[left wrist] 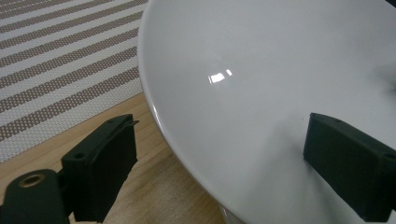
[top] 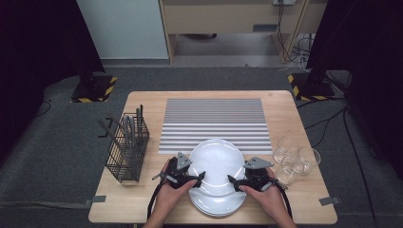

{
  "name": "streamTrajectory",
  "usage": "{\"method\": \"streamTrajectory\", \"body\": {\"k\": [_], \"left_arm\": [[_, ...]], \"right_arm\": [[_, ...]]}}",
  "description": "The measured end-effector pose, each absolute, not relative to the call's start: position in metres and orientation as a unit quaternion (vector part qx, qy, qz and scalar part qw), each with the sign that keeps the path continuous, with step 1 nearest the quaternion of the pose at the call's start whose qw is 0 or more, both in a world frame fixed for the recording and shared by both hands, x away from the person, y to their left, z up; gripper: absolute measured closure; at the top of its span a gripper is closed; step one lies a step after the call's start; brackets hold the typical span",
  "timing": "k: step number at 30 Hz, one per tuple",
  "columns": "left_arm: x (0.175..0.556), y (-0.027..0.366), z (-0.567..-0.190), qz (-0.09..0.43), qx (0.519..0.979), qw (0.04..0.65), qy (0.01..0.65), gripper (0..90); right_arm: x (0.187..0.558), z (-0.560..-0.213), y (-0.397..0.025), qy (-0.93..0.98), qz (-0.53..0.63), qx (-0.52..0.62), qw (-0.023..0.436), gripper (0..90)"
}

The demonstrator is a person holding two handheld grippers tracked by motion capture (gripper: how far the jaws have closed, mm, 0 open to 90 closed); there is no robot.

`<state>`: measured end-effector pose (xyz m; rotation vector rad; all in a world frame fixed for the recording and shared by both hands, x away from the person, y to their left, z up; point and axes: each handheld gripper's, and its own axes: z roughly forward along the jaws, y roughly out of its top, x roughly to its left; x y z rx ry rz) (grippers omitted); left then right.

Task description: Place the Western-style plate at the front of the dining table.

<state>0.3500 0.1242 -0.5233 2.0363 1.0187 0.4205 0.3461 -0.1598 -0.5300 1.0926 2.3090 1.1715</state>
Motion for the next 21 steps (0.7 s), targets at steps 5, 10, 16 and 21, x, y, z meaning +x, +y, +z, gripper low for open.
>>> {"method": "streamTrajectory", "body": {"k": [5, 10, 16, 21], "left_arm": [[0.3502, 0.1276, -0.523, 0.162, 0.806, 0.398, 0.407, 9.3], [0.3505, 0.1288, -0.5241, 0.154, 0.806, 0.399, 0.41, 10.8], [0.3497, 0.1307, -0.5234, 0.13, 0.808, 0.398, 0.415, 14.0], [0.3475, 0.1293, -0.5221, 0.136, 0.812, 0.398, 0.404, 17.5]], "right_arm": [[0.3469, -0.5304, -0.161, 0.81, 0.413, 0.385, 0.159, 11.5], [0.3473, -0.5309, -0.1619, 0.807, 0.417, 0.389, 0.155, 11.3], [0.3482, -0.5318, -0.1634, 0.803, 0.42, 0.397, 0.146, 11.2], [0.3484, -0.532, -0.1638, 0.803, 0.42, 0.397, 0.144, 11.1]]}}
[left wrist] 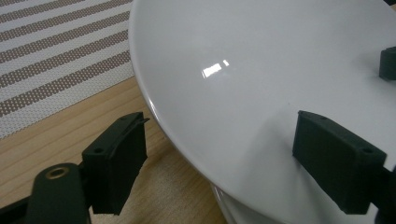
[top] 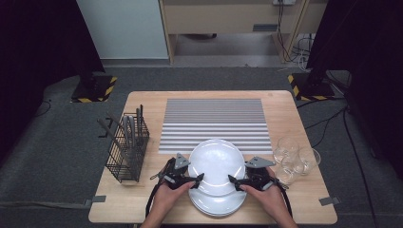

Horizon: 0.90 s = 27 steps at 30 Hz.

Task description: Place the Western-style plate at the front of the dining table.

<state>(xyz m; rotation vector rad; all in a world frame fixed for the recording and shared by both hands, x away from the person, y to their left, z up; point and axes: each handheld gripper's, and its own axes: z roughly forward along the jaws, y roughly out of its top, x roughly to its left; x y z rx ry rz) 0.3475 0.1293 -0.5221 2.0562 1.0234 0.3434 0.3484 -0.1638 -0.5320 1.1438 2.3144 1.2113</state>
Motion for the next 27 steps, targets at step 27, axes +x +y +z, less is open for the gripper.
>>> {"method": "streamTrajectory", "body": {"k": [27], "left_arm": [[0.3429, 0.1337, -0.5187, 0.118, 0.807, 0.416, 0.403, 36.3]], "right_arm": [[0.3462, -0.5338, -0.1608, 0.808, 0.424, 0.39, 0.122, 12.9]]}}
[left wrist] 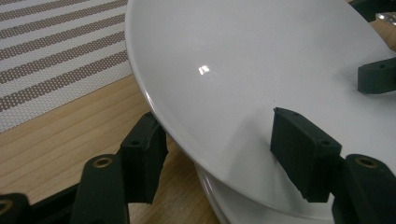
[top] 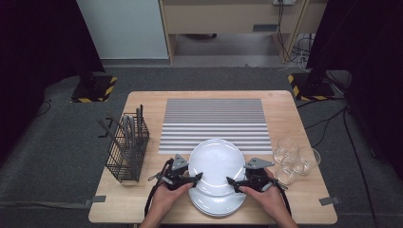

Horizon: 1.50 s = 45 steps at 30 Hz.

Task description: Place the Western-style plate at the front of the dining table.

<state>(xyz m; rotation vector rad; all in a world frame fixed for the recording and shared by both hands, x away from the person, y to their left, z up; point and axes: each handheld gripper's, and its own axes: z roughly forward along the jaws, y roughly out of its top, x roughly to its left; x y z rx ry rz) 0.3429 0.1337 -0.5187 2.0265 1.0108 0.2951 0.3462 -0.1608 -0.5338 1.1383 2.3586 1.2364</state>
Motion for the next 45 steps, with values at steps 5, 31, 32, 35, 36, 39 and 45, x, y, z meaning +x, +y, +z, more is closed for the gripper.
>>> {"method": "streamTrajectory", "body": {"k": [5, 31, 32, 35, 36, 39, 45], "left_arm": [[0.344, 0.134, -0.518, 0.103, 0.803, 0.424, 0.406, 38.4], [0.348, 0.135, -0.515, 0.122, 0.795, 0.412, 0.429, 36.2], [0.348, 0.135, -0.515, 0.123, 0.795, 0.411, 0.429, 36.0], [0.348, 0.136, -0.515, 0.134, 0.799, 0.404, 0.424, 36.1], [0.347, 0.137, -0.515, 0.137, 0.8, 0.402, 0.424, 36.3], [0.347, 0.139, -0.515, 0.139, 0.802, 0.398, 0.423, 37.6], [0.345, 0.144, -0.512, 0.138, 0.802, 0.399, 0.423, 43.9]], "right_arm": [[0.346, -0.531, -0.163, 0.806, 0.424, 0.393, 0.124, 20.0], [0.346, -0.529, -0.166, 0.793, 0.429, 0.401, 0.159, 36.0], [0.346, -0.529, -0.165, 0.794, 0.429, 0.401, 0.159, 35.8], [0.346, -0.528, -0.165, 0.794, 0.429, 0.4, 0.162, 35.7], [0.346, -0.528, -0.164, 0.794, 0.429, 0.399, 0.164, 35.7], [0.345, -0.527, -0.164, 0.794, 0.429, 0.399, 0.164, 35.8], [0.346, -0.527, -0.164, 0.793, 0.429, 0.4, 0.164, 35.9]]}}
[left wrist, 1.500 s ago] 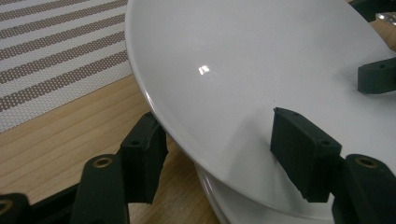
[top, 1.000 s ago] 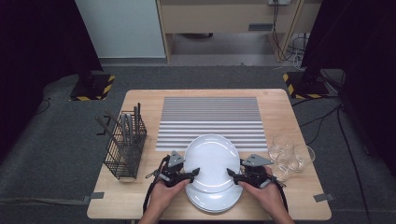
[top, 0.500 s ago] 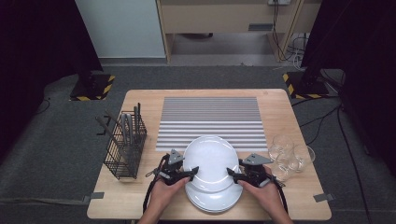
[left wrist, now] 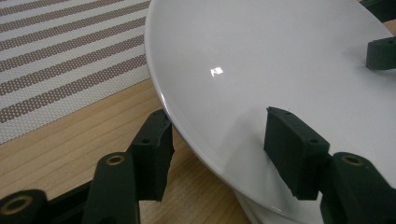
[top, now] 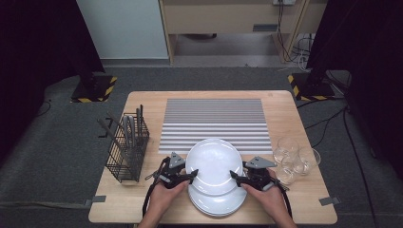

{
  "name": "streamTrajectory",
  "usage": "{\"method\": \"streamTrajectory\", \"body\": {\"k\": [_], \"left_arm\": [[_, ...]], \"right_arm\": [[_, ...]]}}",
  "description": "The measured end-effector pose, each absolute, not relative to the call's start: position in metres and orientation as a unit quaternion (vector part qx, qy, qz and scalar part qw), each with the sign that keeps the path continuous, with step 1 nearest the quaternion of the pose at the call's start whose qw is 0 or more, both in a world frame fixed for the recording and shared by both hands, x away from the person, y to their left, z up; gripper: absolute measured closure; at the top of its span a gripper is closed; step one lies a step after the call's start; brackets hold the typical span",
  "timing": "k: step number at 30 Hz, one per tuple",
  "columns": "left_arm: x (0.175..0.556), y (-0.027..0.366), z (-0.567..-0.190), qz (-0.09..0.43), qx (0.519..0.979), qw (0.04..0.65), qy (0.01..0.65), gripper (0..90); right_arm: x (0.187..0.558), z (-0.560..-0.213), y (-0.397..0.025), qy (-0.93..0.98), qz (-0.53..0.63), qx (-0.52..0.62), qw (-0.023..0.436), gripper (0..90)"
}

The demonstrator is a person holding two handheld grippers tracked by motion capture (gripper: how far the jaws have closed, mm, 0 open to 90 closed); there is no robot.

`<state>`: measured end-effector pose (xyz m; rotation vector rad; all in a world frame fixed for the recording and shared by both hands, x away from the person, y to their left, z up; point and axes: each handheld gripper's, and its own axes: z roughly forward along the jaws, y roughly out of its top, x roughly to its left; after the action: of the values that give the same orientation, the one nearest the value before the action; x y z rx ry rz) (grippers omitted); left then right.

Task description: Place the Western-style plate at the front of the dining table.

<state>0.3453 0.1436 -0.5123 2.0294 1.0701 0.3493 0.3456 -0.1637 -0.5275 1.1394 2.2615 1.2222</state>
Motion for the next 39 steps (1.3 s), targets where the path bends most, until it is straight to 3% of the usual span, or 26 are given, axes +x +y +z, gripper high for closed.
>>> {"method": "streamTrajectory", "body": {"k": [6, 16, 32, 39], "left_arm": [[0.346, 0.143, -0.509, 0.132, 0.796, 0.41, 0.425, 48.5], [0.352, 0.137, -0.514, 0.122, 0.801, 0.408, 0.421, 47.6], [0.355, 0.14, -0.516, 0.113, 0.8, 0.415, 0.417, 48.8], [0.355, 0.14, -0.516, 0.113, 0.799, 0.416, 0.419, 48.9]], "right_arm": [[0.346, -0.528, -0.165, 0.794, 0.426, 0.401, 0.163, 35.6], [0.347, -0.528, -0.172, 0.786, 0.43, 0.413, 0.165, 34.9], [0.353, -0.534, -0.174, 0.768, 0.459, 0.432, 0.11, 35.1], [0.353, -0.534, -0.174, 0.769, 0.458, 0.433, 0.106, 35.9]]}}
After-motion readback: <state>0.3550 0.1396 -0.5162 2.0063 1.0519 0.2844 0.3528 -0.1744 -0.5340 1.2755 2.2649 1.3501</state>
